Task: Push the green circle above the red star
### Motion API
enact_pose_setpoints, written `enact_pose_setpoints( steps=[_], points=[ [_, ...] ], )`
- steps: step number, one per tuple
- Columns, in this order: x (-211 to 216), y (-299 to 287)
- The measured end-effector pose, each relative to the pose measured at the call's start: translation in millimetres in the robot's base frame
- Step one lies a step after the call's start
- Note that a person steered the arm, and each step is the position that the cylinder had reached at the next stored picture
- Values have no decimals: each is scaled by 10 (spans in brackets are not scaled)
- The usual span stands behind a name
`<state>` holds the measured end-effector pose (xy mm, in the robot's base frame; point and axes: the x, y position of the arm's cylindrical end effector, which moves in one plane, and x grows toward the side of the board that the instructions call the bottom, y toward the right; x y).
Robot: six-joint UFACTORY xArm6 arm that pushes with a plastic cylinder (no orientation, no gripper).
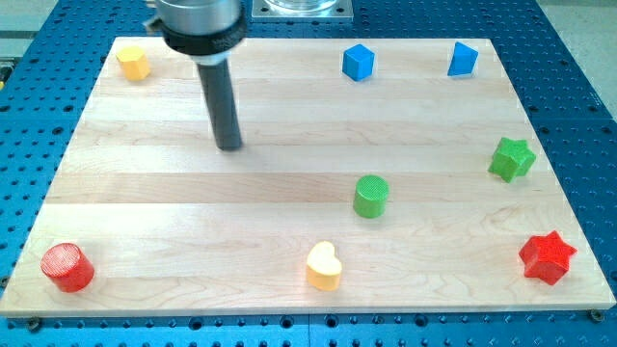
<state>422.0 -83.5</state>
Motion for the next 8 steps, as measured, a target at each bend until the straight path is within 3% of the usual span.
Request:
enact_pose_setpoints(
  steps=[2, 3, 4, 5, 7, 8],
  points=[
    [186, 601],
    [478, 836],
    [622, 849],
    [650, 1122],
    [1091, 1912],
    [1127, 1955]
  ],
)
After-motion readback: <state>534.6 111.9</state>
